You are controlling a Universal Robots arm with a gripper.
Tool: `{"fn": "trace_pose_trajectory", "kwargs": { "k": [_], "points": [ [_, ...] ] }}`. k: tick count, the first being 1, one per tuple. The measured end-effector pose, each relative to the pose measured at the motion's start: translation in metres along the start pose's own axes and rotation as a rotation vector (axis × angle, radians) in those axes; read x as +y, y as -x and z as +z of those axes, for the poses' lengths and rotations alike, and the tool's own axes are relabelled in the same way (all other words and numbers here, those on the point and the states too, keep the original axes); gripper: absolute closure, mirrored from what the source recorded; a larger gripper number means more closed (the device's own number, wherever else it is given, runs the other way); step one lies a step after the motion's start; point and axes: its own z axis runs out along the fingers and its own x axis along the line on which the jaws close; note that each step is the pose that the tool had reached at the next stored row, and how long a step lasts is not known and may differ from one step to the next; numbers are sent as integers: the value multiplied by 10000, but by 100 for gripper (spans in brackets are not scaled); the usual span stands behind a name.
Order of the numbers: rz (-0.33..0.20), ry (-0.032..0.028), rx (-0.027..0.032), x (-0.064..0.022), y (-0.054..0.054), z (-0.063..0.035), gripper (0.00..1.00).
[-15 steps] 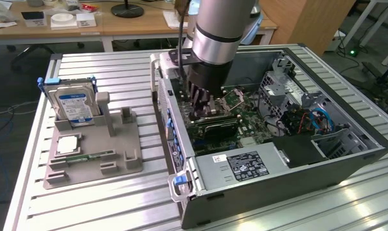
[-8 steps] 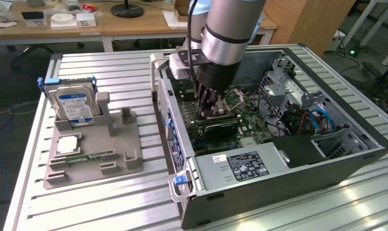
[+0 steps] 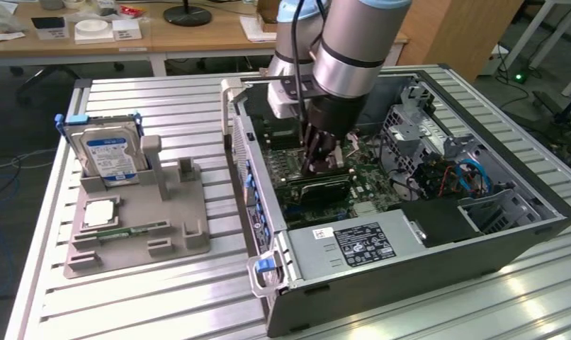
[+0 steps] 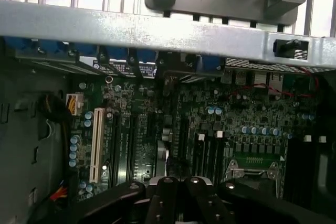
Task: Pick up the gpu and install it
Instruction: 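Press down on the gpu until it lock into place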
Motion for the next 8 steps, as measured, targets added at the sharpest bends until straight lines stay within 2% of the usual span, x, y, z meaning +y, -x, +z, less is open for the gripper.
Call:
{"fn": "trace_pose_trajectory", "kwargs": {
  "k": [8],
  "points": [
    [2,1,-4,-20,-1,3,89]
  ]
}}
